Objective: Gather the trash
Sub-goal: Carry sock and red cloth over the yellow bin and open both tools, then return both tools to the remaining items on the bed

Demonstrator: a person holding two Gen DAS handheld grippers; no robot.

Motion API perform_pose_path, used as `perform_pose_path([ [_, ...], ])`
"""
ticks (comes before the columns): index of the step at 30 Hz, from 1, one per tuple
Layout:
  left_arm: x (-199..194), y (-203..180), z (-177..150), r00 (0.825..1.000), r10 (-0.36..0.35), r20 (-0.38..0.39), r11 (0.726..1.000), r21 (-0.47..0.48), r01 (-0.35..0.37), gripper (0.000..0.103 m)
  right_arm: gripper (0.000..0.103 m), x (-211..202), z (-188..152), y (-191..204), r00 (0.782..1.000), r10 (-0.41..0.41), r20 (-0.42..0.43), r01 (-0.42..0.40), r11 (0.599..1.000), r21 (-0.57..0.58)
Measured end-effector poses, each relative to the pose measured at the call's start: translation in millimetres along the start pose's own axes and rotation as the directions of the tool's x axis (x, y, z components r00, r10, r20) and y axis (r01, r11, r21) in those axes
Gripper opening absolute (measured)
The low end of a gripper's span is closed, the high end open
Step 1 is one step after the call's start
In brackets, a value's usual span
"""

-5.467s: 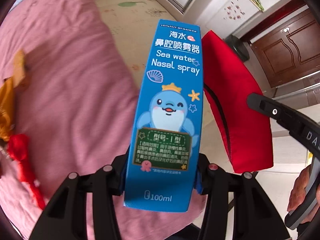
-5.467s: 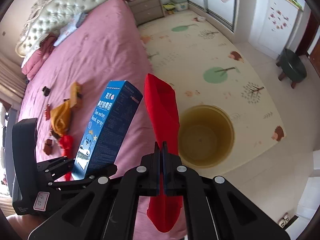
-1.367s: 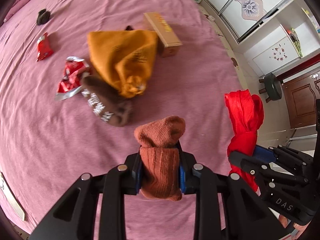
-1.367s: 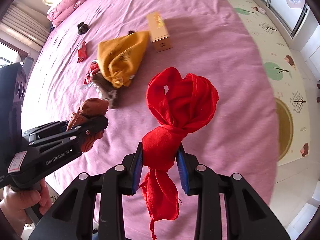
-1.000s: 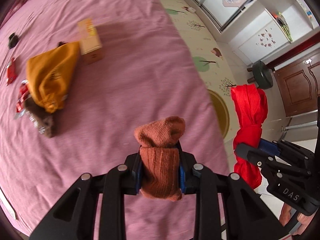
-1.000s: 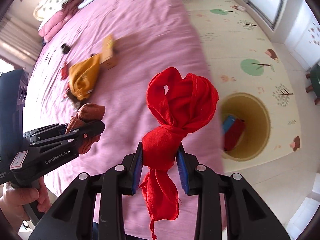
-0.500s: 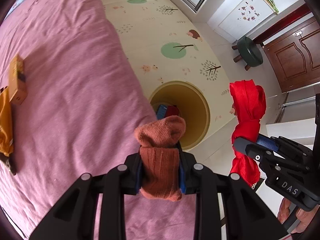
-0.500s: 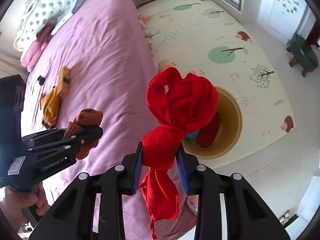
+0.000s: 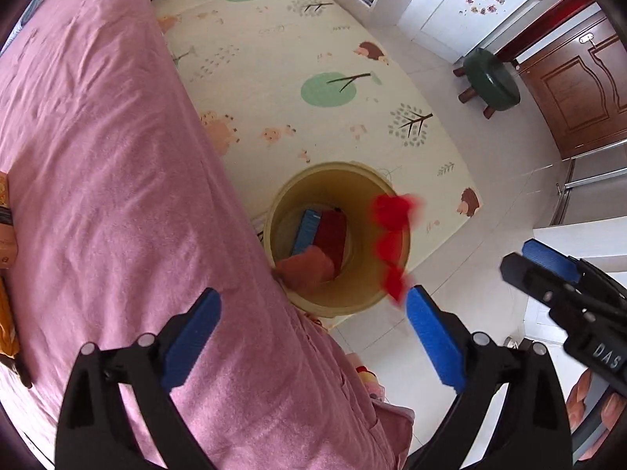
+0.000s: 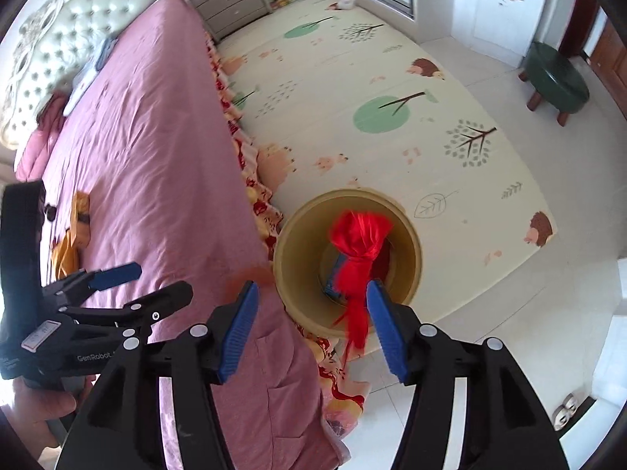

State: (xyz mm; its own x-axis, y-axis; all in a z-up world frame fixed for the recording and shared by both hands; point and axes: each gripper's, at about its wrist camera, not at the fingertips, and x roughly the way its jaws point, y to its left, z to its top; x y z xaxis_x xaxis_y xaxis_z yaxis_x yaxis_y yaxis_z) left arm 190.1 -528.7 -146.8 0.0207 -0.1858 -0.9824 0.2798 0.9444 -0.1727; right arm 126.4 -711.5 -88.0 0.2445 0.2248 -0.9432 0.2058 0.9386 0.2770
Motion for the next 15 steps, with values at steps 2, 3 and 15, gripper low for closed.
perform_pose_path([
  [2, -0.8, -0.9, 1.4, 1.0, 0.005, 0.005, 1.0, 0.01, -0.005, 0.095, 0.056, 1.7, 0.6, -4.7, 1.0, -0.002, -0.003, 0.002, 1.0, 0.01],
  [3, -1.1, -1.3, 1.8, 1.0, 0.007, 0.007, 1.0, 0.016, -0.007, 0.095, 0.056, 1.9, 1.0, -5.7, 1.0, -0.002, -0.004, 0.003, 1.0, 0.012],
  [15, -27.9, 28.2, -6.9, 0.999, 0.013, 0.053, 0.999, -0.035, -0.011, 0.095, 0.056, -3.2, 6.4, 36.2, 0.999, 0.031, -0.009, -0.032, 0.998, -0.058],
])
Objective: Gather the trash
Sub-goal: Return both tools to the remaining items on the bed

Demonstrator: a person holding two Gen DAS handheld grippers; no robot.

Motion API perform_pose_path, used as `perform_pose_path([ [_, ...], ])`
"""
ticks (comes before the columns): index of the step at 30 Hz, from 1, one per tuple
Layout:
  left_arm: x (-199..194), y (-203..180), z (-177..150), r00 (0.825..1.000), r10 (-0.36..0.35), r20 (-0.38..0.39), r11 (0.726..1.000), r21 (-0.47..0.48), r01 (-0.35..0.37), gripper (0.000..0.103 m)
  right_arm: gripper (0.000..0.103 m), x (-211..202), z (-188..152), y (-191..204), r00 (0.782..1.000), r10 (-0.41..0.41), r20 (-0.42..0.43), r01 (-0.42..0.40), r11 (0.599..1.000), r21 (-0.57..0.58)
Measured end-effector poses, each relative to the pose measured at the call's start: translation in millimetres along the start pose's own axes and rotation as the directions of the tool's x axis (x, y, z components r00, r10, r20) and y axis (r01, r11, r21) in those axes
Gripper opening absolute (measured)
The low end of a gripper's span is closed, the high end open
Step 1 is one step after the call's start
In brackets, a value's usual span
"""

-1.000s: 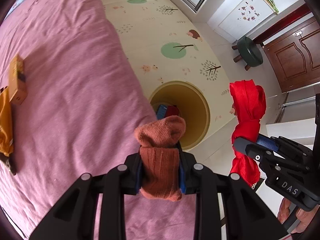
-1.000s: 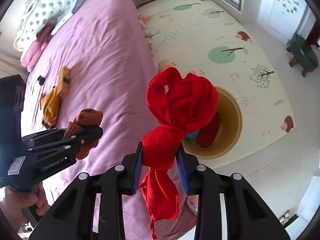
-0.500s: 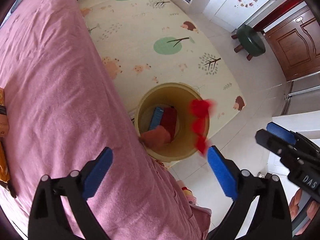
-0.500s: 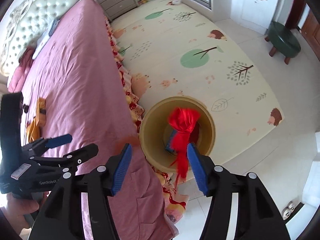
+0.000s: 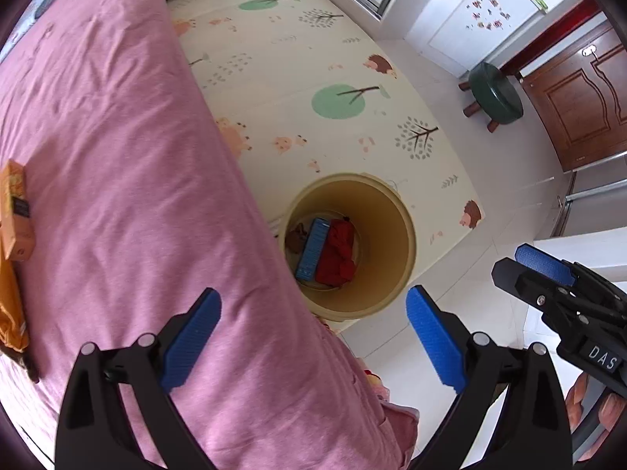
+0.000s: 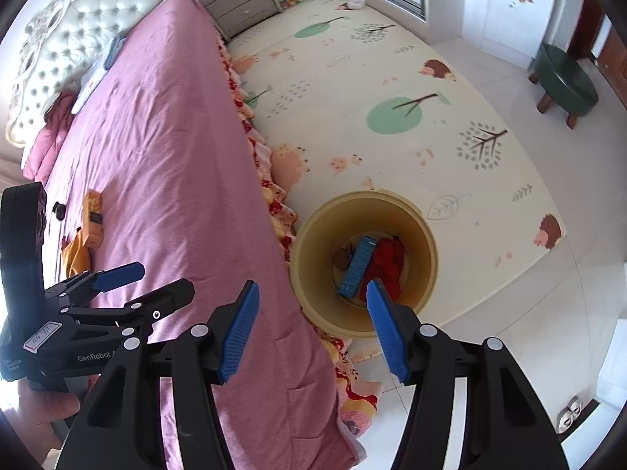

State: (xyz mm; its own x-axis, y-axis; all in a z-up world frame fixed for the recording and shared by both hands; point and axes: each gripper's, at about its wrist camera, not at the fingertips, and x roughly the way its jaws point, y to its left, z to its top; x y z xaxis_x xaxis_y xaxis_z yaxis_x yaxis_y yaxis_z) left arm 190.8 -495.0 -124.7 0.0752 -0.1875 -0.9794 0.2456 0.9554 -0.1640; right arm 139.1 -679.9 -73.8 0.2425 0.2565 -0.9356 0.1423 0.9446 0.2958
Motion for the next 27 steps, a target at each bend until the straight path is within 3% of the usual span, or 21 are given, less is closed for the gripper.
perform_pose_path([
  [7, -34.4, 63.1, -27.3, 0.999, 0.019, 0.04, 0.993, -0.118, -0.015, 0.095, 0.056, 10.2, -2.5, 65.6, 0.999, 0.041, -0.029, -0.044, 0.993, -0.106],
  [13, -59.9, 142.0, -62.6, 0.996, 0.076, 0.052, 0.963, -0.263, -0.059, 0.095, 0.056, 29.4, -11.4, 150.1, 0.992, 0.093, -0.081, -0.11, 0.967, -0.229],
  [20, -82.3, 235.1, -107.1, 0.994, 0.086, 0.069, 0.872, -0.488, -0.041, 0.095, 0.056, 52.0, -26.9, 241.8, 0.98, 0.133, -0.148, -0.178, 0.917, -0.357],
  [27, -93.9, 311.8, -139.3, 0.989, 0.123, 0.081, 0.77, -0.637, -0.044, 0.095, 0.056, 77.3, -35.9, 317.9, 0.966, 0.148, -0.212, -0.23, 0.866, -0.444],
])
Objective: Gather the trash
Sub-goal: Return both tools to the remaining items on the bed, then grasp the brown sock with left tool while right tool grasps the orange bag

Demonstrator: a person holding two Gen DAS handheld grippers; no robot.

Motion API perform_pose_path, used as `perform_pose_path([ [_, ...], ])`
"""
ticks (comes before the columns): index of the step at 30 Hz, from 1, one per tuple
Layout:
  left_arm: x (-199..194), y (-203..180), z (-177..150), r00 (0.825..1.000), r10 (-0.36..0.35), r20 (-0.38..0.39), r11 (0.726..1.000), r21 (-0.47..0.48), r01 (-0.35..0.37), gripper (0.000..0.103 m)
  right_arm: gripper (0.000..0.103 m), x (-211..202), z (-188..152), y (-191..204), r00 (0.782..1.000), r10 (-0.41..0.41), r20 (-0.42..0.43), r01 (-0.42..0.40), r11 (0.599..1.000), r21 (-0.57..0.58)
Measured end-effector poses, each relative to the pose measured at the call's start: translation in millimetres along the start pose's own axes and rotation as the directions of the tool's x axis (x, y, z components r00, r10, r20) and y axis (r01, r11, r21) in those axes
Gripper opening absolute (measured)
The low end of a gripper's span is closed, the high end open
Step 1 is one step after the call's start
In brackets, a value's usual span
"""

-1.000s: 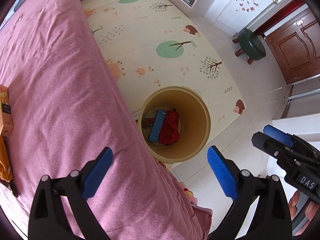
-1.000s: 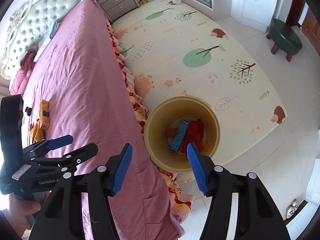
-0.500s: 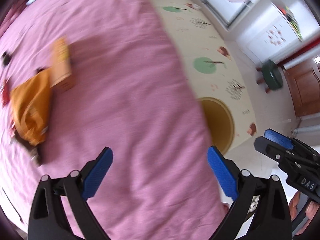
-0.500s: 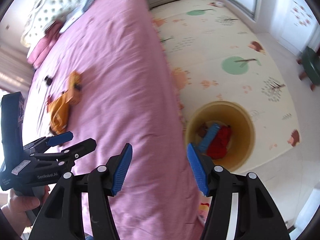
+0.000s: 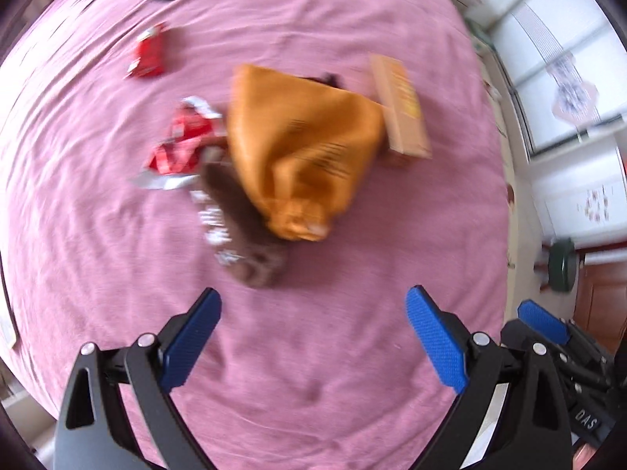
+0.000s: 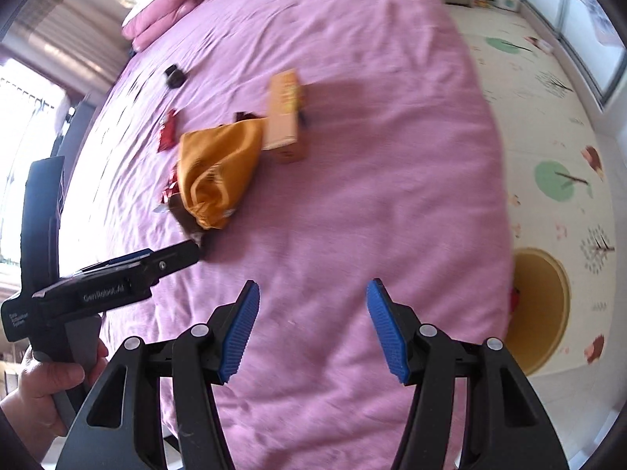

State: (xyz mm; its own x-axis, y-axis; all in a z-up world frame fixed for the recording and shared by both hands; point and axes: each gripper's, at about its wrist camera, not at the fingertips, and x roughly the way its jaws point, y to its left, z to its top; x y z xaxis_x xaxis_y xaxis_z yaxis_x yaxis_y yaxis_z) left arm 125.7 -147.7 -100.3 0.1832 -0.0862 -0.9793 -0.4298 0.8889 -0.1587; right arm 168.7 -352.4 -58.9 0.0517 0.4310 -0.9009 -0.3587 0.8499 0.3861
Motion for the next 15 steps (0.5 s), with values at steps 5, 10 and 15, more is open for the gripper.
perform_pose_path([
  [5, 11.8, 46.0, 11.7, 1.0, 0.017, -0.009, 0.995, -0.102, -0.018, 0.094, 0.056, 25.0, 19.6, 28.1, 0.999, 0.009, -0.034, -0.01, 0.999, -0.04],
  [10, 28.7, 77.0, 22.5, 0.999, 0.034, -0.033, 0.985, -0.166, -0.039, 0.093, 0.056, 45.2, 34.0, 43.6, 0.998, 0.008, -0.059, -0.011, 0.998, -0.063],
  [15, 44.3, 92.7, 36.2, 0.999, 0.019, -0.048, 0.977, -0.212, -0.029, 0.093, 0.056, 57.4, 42.7, 48.6, 0.997, 0.002, -0.079, -0.008, 0.997, -0.072],
])
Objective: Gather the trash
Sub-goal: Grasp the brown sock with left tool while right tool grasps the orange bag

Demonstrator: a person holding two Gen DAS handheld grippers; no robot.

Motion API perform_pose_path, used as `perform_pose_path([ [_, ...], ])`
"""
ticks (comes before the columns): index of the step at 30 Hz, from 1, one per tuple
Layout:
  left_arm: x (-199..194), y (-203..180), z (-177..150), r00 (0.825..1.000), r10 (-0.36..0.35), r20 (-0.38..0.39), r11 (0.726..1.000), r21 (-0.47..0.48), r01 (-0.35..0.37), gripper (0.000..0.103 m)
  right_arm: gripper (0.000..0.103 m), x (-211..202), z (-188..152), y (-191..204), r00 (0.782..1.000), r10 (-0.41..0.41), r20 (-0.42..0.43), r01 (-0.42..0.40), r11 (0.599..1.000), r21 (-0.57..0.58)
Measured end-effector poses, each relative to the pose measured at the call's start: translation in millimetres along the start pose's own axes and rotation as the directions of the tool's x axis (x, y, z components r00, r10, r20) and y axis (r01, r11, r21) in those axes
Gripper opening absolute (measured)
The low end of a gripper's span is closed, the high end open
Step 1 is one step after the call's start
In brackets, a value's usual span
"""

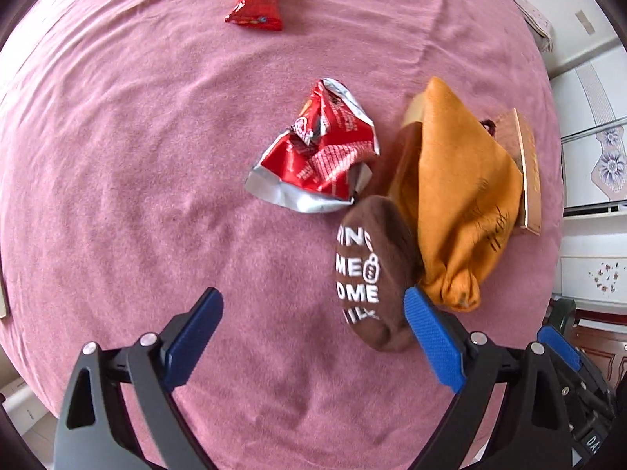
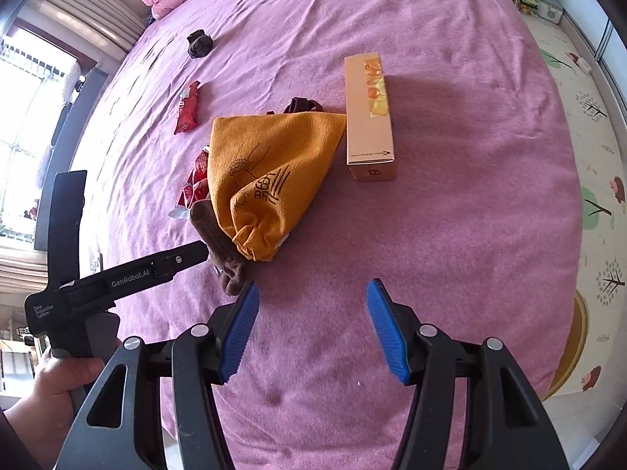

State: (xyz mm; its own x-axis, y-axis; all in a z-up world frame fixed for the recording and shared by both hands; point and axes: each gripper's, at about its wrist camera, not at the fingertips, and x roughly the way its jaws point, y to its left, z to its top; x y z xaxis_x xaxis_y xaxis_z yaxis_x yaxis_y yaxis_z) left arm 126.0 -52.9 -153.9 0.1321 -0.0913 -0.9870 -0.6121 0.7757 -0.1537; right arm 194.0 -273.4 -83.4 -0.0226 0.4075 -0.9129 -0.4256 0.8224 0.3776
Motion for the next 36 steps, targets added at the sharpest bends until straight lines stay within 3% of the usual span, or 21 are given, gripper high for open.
perform_pose_path([
  [6, 15.5, -15.2, 11.0, 1.0, 0.008, -0.022, 0.999, 0.049, -0.007, 0.092, 0.056, 12.8, 7.6, 1.2, 1.0, -0.011, -0.024, 0.011, 1.0, -0.001],
  [9, 30.9, -20.9, 13.9, 0.996, 0.064, -0.063, 0.996, 0.065, -0.06, 0.081, 0.056, 19.5, 10.4, 1.4, 0.999, -0.014, -0.038, 0.014, 1.0, -0.002],
  [12, 34.5, -21.5, 12.5, 0.991, 0.114, -0.065, 0.992, 0.058, -0.11, 0.064, 0.056, 24.8, 13.3, 3.5, 0.999, -0.014, -0.048, 0.014, 1.0, -0.006],
  [14, 30.7, -20.6, 11.9, 0.992, 0.114, -0.06, 0.993, 0.045, -0.112, 0.037, 0.056, 27.2, 15.3, 5.8, 0.999, -0.007, -0.051, 0.006, 1.0, -0.009],
  [16, 26.0, -13.5, 11.9, 0.995, 0.066, -0.068, 0.997, 0.03, -0.064, 0.013, 0.056, 30.7, 17.8, 9.4, 0.998, -0.001, -0.056, 0.0, 1.0, -0.017],
  [26, 2.3, 14.9, -1.6, 0.995, -0.081, -0.05, 0.994, 0.065, 0.084, 0.009, 0.057, 50.5, 40.2, 23.4, 0.997, 0.062, -0.051, -0.061, 0.998, 0.023],
  [31, -4.8, 29.9, -12.0, 0.992, -0.109, -0.059, 0.99, 0.087, 0.114, 0.009, 0.057, 74.8, 54.6, 9.5, 0.989, 0.132, -0.074, -0.119, 0.98, 0.157],
  [33, -7.4, 31.7, -13.1, 0.991, -0.12, -0.053, 0.988, 0.095, 0.125, 0.009, 0.064, 80.0, 57.2, 6.4, 0.989, 0.119, -0.085, -0.102, 0.979, 0.176],
  [36, -17.9, 39.1, -20.3, 0.99, -0.129, -0.049, 0.986, 0.101, 0.134, 0.009, 0.064, 86.7, 59.5, 3.7, 0.988, 0.125, -0.095, -0.102, 0.971, 0.216],
])
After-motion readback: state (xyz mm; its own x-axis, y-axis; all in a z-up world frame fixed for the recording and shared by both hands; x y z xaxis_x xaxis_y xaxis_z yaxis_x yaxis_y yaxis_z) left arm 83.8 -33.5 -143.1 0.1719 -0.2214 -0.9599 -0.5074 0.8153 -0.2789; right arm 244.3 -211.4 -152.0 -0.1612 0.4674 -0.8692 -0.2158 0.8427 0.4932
